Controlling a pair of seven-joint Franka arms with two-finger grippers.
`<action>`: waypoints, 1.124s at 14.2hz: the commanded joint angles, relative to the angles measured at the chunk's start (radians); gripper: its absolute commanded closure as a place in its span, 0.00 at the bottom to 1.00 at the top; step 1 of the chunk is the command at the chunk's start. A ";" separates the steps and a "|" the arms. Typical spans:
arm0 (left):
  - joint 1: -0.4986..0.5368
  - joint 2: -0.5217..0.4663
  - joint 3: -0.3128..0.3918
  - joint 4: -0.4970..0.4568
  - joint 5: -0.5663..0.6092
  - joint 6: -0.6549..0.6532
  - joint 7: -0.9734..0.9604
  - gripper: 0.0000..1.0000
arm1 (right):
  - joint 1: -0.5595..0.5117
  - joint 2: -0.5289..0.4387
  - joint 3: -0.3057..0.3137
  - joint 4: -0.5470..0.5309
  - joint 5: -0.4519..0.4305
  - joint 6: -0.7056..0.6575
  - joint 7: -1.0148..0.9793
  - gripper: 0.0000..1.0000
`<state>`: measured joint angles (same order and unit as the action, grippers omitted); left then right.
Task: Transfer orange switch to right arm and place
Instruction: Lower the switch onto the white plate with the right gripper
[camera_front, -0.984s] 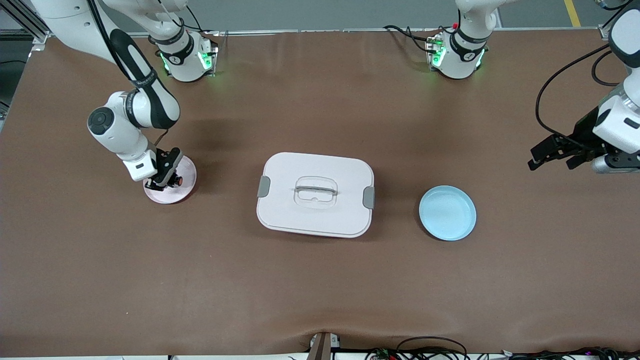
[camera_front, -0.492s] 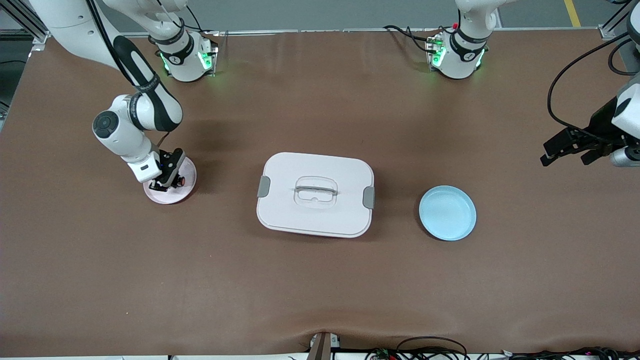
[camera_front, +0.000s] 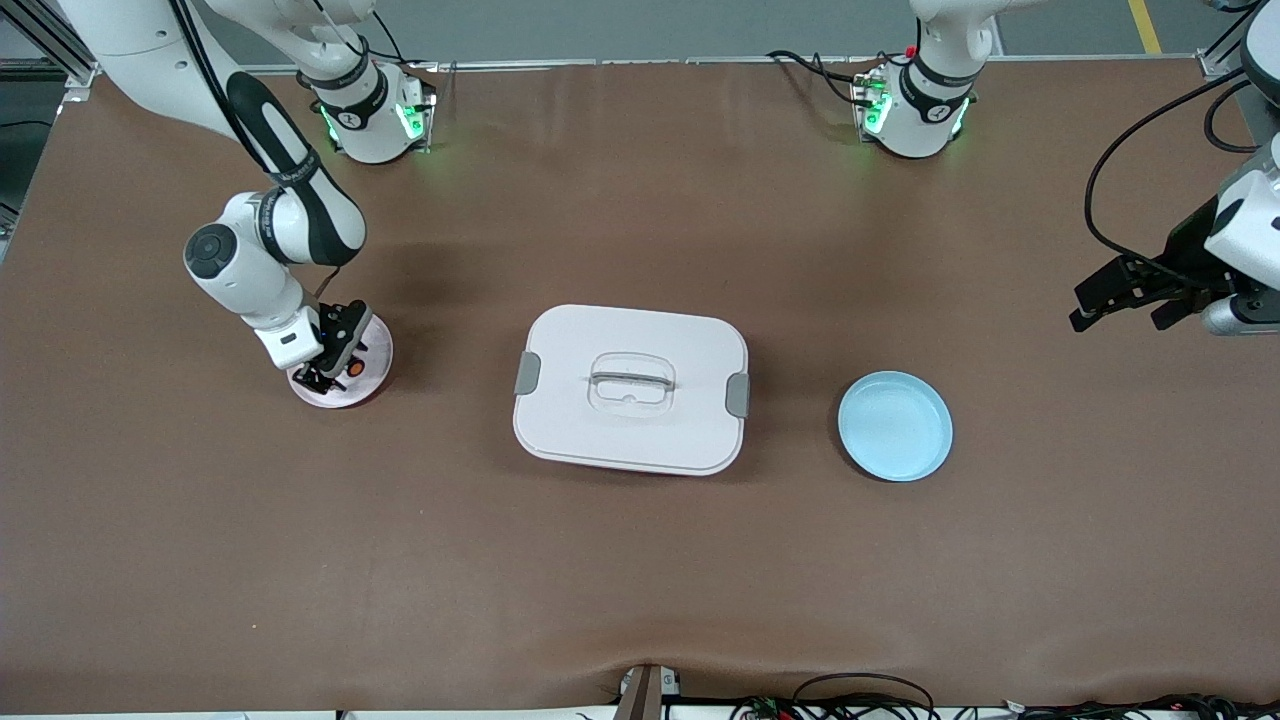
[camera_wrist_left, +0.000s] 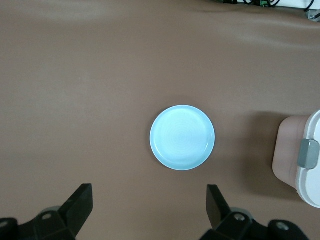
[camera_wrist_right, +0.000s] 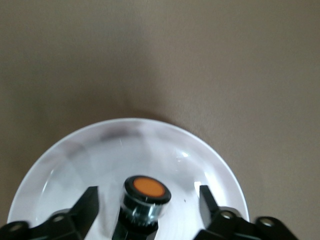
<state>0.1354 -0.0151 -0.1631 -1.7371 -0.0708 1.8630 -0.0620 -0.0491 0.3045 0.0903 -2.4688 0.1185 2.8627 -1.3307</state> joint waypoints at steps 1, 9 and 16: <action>-0.124 0.009 0.115 0.016 0.028 -0.018 -0.016 0.00 | 0.008 -0.014 0.022 0.050 0.018 -0.101 0.062 0.00; -0.204 0.006 0.205 0.037 0.029 -0.022 -0.015 0.00 | 0.074 -0.056 0.017 0.310 0.006 -0.639 0.460 0.00; -0.201 -0.052 0.200 0.116 0.035 -0.206 -0.019 0.00 | 0.081 -0.074 0.005 0.479 -0.049 -0.899 0.904 0.00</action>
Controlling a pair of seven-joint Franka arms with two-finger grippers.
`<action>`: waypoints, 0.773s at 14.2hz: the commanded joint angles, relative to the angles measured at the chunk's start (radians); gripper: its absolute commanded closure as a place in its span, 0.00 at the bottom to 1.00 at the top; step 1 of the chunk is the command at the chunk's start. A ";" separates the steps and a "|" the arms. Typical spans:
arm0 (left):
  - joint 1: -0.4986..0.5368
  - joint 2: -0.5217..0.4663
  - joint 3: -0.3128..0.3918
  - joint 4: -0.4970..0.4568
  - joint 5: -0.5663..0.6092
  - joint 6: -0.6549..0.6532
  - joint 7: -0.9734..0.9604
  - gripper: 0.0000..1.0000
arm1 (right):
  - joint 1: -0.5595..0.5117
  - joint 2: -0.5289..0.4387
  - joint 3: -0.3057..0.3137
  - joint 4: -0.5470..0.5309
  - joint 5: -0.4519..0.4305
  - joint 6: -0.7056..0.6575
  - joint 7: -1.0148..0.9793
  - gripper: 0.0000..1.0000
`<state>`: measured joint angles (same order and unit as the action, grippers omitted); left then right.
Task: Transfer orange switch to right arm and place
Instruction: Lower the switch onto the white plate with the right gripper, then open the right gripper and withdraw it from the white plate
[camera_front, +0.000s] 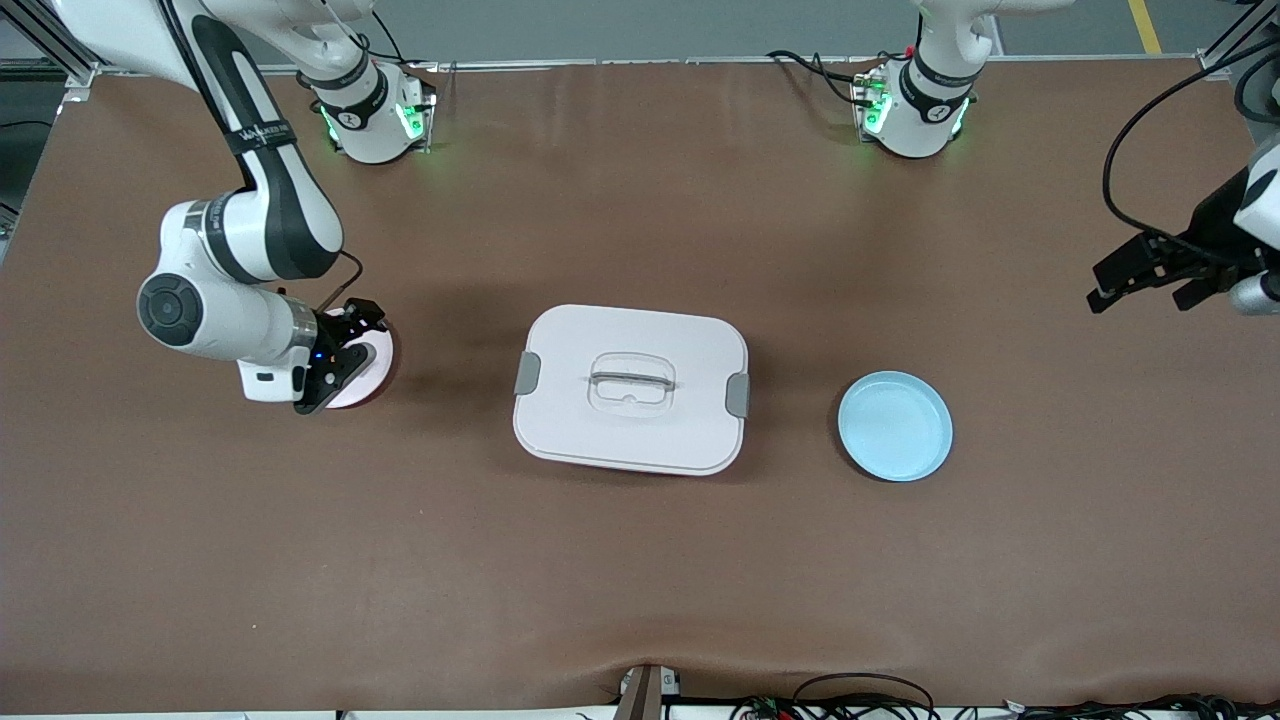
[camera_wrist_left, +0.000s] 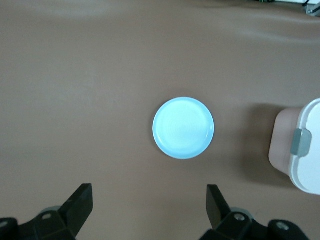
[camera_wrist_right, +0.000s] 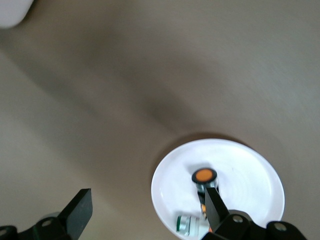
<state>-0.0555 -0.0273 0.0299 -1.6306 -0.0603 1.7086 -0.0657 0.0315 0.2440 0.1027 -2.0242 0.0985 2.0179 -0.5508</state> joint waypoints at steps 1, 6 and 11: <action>-0.010 -0.051 0.007 0.009 0.025 -0.063 -0.017 0.00 | -0.001 -0.015 -0.006 0.063 -0.069 -0.094 0.182 0.00; -0.010 -0.086 -0.002 -0.002 0.027 -0.092 -0.026 0.00 | -0.028 -0.009 -0.009 0.185 -0.108 -0.309 0.333 0.00; -0.009 -0.149 -0.007 -0.083 0.033 -0.067 0.012 0.00 | -0.103 -0.003 -0.008 0.307 -0.097 -0.479 0.491 0.00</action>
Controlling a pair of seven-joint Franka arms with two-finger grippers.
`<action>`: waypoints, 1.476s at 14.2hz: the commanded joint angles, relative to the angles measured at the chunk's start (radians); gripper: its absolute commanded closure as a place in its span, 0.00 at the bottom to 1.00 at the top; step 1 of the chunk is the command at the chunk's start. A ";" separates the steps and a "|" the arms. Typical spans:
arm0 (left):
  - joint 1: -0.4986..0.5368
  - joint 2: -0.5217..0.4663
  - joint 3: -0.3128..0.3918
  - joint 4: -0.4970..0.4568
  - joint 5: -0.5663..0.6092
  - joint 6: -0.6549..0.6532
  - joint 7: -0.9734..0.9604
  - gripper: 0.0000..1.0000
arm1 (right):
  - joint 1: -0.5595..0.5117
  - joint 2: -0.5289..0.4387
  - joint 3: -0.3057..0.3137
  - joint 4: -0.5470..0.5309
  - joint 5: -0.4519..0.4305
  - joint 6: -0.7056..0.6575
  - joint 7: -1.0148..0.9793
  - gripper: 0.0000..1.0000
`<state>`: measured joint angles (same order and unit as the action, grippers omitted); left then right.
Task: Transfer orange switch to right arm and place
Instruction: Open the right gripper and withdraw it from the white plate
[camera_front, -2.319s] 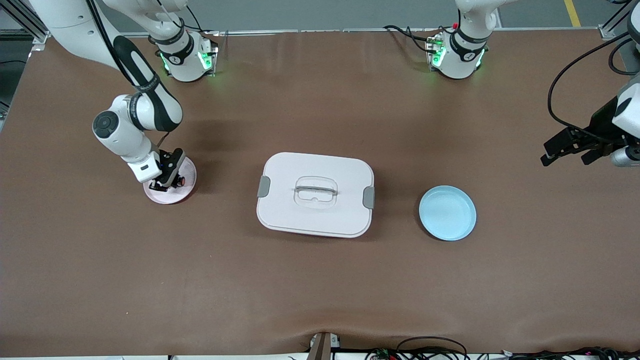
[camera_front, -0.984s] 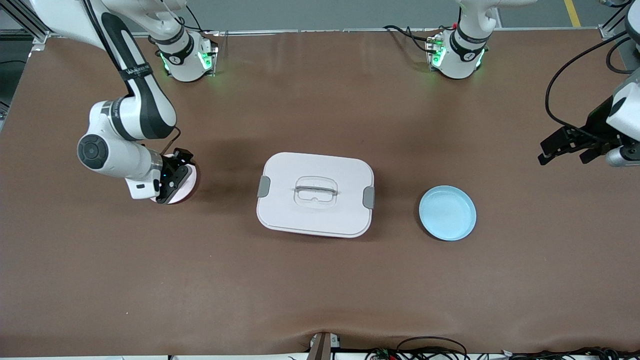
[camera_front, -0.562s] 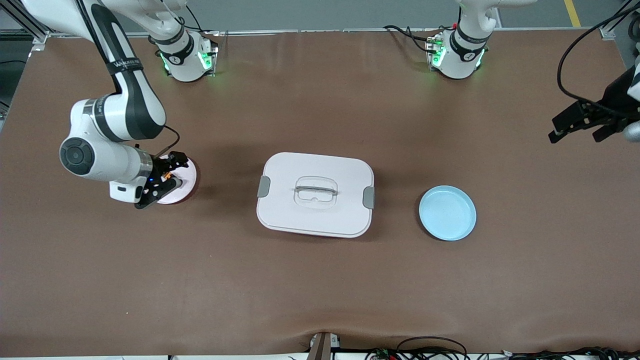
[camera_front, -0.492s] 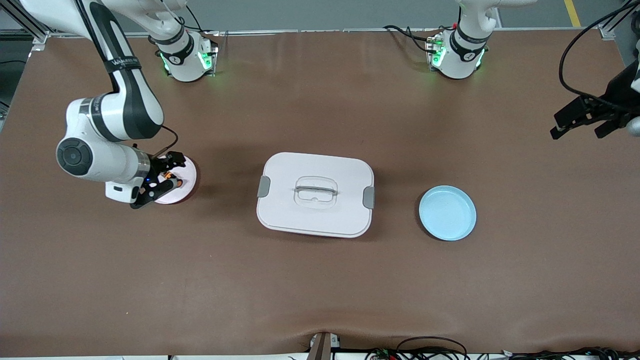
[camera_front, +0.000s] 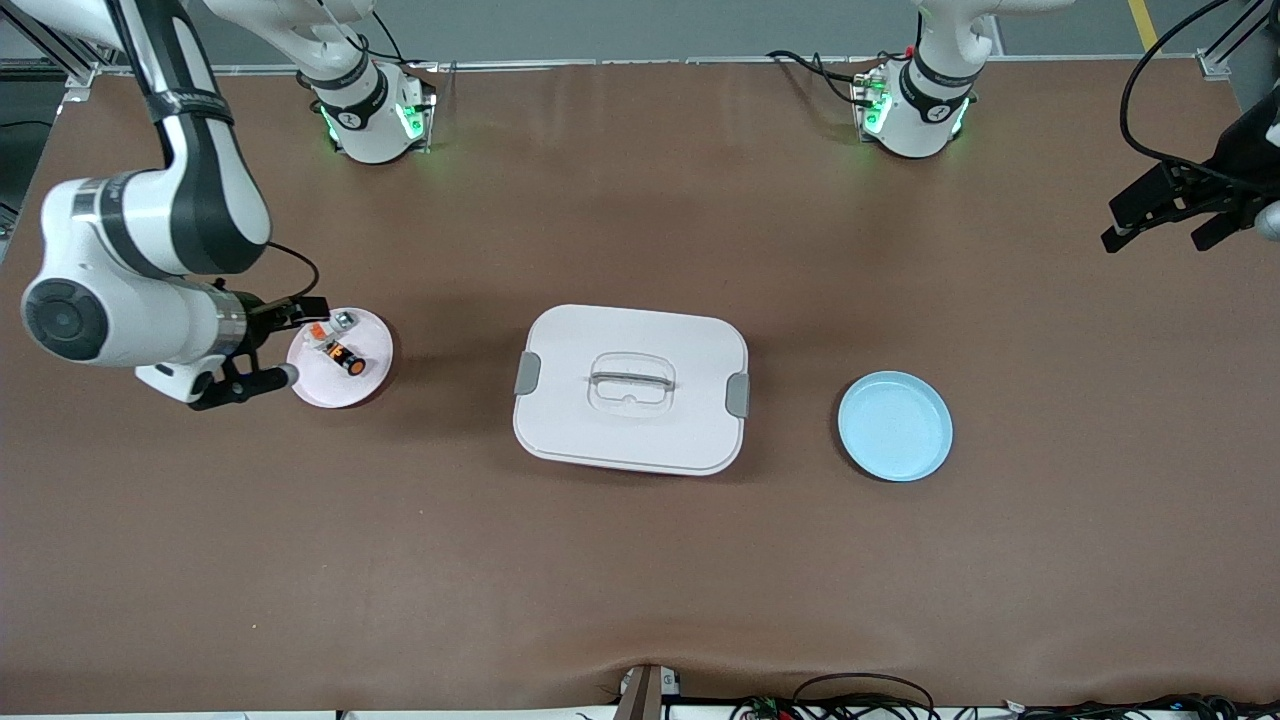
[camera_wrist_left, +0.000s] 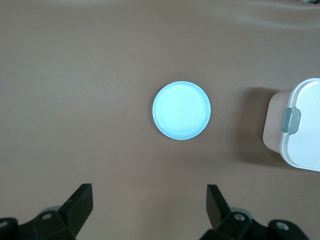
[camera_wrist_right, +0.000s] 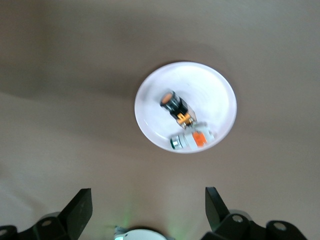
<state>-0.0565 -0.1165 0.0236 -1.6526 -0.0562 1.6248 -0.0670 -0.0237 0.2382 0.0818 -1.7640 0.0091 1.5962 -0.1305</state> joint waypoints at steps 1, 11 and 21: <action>-0.008 -0.064 -0.001 -0.073 0.029 0.026 0.007 0.00 | -0.054 0.004 0.012 0.066 -0.008 -0.073 0.112 0.00; -0.011 -0.054 -0.002 -0.056 0.033 0.026 0.010 0.00 | -0.062 0.016 0.013 0.239 -0.038 -0.229 0.190 0.00; -0.009 -0.037 -0.001 -0.038 0.033 0.023 0.007 0.00 | -0.068 0.016 0.026 0.415 -0.034 -0.242 0.189 0.00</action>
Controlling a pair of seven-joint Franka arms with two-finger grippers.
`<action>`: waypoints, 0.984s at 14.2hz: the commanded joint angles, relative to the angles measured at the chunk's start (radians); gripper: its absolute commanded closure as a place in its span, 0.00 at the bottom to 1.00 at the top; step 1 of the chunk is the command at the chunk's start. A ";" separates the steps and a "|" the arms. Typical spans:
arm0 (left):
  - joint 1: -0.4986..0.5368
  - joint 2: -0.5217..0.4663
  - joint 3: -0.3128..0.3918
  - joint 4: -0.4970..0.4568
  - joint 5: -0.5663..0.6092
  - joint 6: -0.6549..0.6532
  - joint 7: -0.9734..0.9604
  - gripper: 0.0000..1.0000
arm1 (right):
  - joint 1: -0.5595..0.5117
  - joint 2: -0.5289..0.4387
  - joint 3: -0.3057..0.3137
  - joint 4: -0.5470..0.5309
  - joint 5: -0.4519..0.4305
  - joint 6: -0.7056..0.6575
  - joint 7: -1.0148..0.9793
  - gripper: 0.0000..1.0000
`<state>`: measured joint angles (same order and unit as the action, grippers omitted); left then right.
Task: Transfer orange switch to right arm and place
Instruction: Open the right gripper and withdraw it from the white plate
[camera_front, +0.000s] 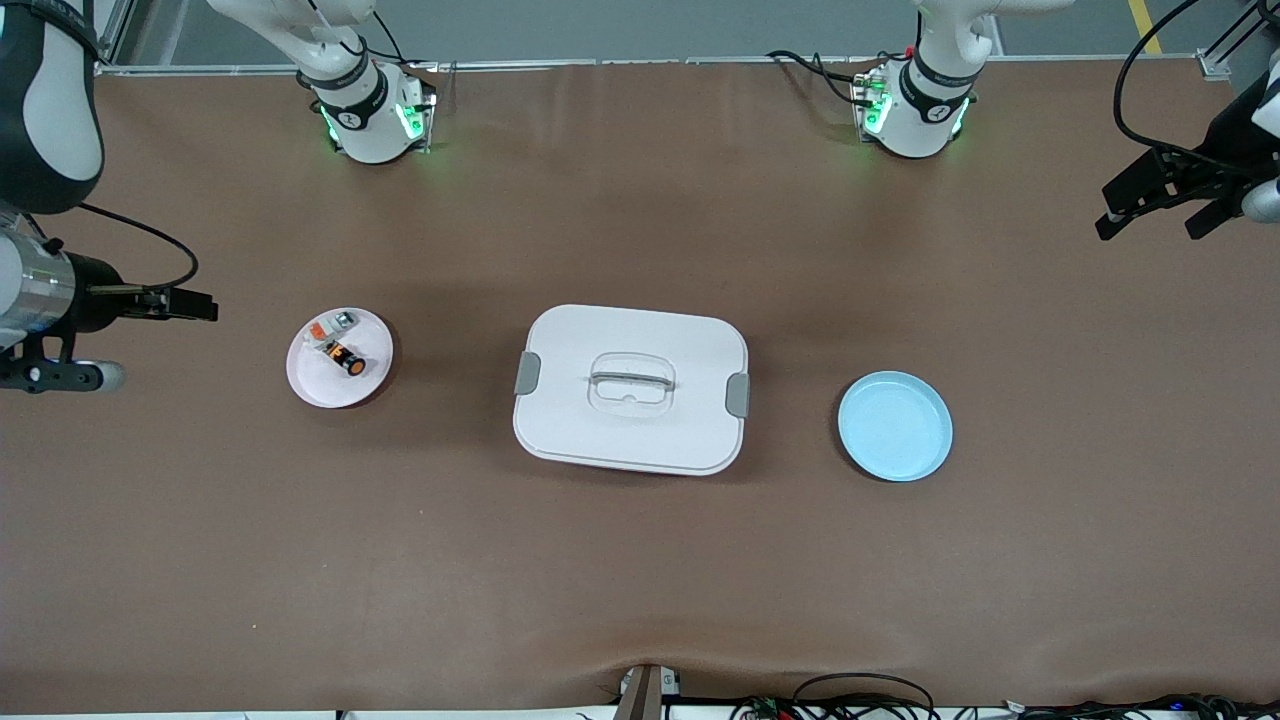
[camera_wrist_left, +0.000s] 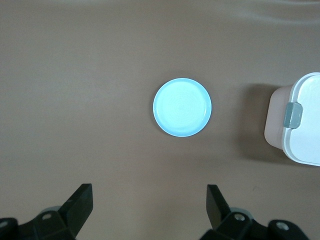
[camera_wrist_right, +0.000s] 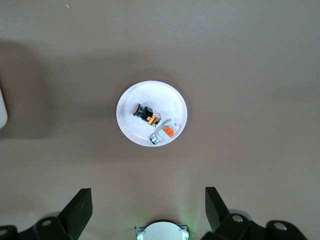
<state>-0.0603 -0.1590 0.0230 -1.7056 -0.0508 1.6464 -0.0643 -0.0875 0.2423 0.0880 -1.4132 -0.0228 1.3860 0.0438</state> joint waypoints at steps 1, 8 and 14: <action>-0.006 0.006 0.000 0.014 0.028 0.001 0.006 0.00 | -0.005 0.012 0.021 0.085 0.003 -0.033 0.013 0.00; -0.004 0.004 0.000 0.014 0.028 0.001 0.009 0.00 | -0.069 -0.020 0.012 0.148 0.161 -0.126 0.007 0.00; -0.004 0.006 0.000 0.014 0.028 0.000 0.012 0.00 | -0.028 -0.031 0.018 0.157 0.049 -0.168 0.004 0.00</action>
<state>-0.0603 -0.1582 0.0230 -1.7049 -0.0507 1.6464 -0.0639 -0.1253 0.2240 0.1000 -1.2675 0.0717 1.2447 0.0461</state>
